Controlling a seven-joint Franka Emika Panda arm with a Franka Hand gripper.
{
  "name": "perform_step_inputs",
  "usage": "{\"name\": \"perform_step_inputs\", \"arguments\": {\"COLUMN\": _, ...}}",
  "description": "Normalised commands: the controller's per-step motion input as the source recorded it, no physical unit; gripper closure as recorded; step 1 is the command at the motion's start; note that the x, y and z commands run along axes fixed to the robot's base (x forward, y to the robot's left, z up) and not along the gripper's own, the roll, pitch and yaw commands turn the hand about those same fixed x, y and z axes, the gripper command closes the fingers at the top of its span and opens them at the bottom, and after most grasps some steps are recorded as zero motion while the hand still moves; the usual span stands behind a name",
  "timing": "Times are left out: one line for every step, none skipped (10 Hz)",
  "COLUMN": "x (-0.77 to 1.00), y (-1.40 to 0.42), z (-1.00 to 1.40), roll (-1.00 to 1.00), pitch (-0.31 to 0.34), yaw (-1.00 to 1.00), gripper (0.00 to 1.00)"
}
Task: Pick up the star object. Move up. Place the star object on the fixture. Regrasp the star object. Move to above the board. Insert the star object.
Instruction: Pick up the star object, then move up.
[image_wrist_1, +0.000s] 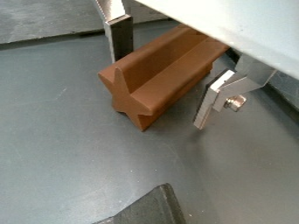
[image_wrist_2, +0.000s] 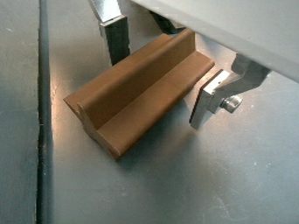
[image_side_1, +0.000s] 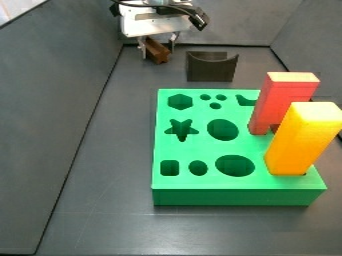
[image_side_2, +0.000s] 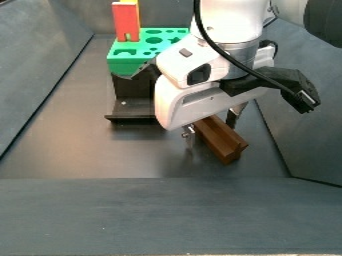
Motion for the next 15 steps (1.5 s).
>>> {"name": "perform_step_inputs", "arguments": {"x": 0.0, "y": 0.0, "z": 0.0, "roll": 0.01, "pitch": 0.0, "yaw": 0.0, "gripper": 0.0}}
{"name": "perform_step_inputs", "arguments": {"x": 0.0, "y": 0.0, "z": 0.0, "roll": 0.0, "pitch": 0.0, "yaw": 0.0, "gripper": 1.0}}
{"name": "perform_step_inputs", "arguments": {"x": 0.0, "y": 0.0, "z": 0.0, "roll": 0.0, "pitch": 0.0, "yaw": 0.0, "gripper": 1.0}}
{"name": "perform_step_inputs", "arguments": {"x": 0.0, "y": 0.0, "z": 0.0, "roll": 0.0, "pitch": 0.0, "yaw": 0.0, "gripper": 1.0}}
{"name": "perform_step_inputs", "arguments": {"x": 0.0, "y": 0.0, "z": 0.0, "roll": 0.0, "pitch": 0.0, "yaw": 0.0, "gripper": 1.0}}
{"name": "perform_step_inputs", "arguments": {"x": 0.0, "y": 0.0, "z": 0.0, "roll": 0.0, "pitch": 0.0, "yaw": 0.0, "gripper": 1.0}}
{"name": "perform_step_inputs", "arguments": {"x": 0.0, "y": 0.0, "z": 0.0, "roll": 0.0, "pitch": 0.0, "yaw": 0.0, "gripper": 1.0}}
{"name": "perform_step_inputs", "arguments": {"x": 0.0, "y": 0.0, "z": 0.0, "roll": 0.0, "pitch": 0.0, "yaw": 0.0, "gripper": 1.0}}
{"name": "perform_step_inputs", "arguments": {"x": 0.0, "y": 0.0, "z": 0.0, "roll": 0.0, "pitch": 0.0, "yaw": 0.0, "gripper": 1.0}}
{"name": "perform_step_inputs", "arguments": {"x": 0.0, "y": 0.0, "z": 0.0, "roll": 0.0, "pitch": 0.0, "yaw": 0.0, "gripper": 1.0}}
{"name": "perform_step_inputs", "arguments": {"x": 0.0, "y": 0.0, "z": 0.0, "roll": 0.0, "pitch": 0.0, "yaw": 0.0, "gripper": 1.0}}
{"name": "perform_step_inputs", "arguments": {"x": 0.0, "y": 0.0, "z": 0.0, "roll": 0.0, "pitch": 0.0, "yaw": 0.0, "gripper": 1.0}}
{"name": "perform_step_inputs", "arguments": {"x": 0.0, "y": 0.0, "z": 0.83, "roll": 0.0, "pitch": 0.0, "yaw": 0.0, "gripper": 1.0}}
{"name": "perform_step_inputs", "arguments": {"x": 0.03, "y": -0.03, "z": 0.85, "roll": 0.0, "pitch": -0.015, "yaw": 0.0, "gripper": 1.0}}
{"name": "perform_step_inputs", "arguments": {"x": 0.0, "y": -0.02, "z": 0.71, "roll": 0.0, "pitch": 0.002, "yaw": 0.0, "gripper": 1.0}}
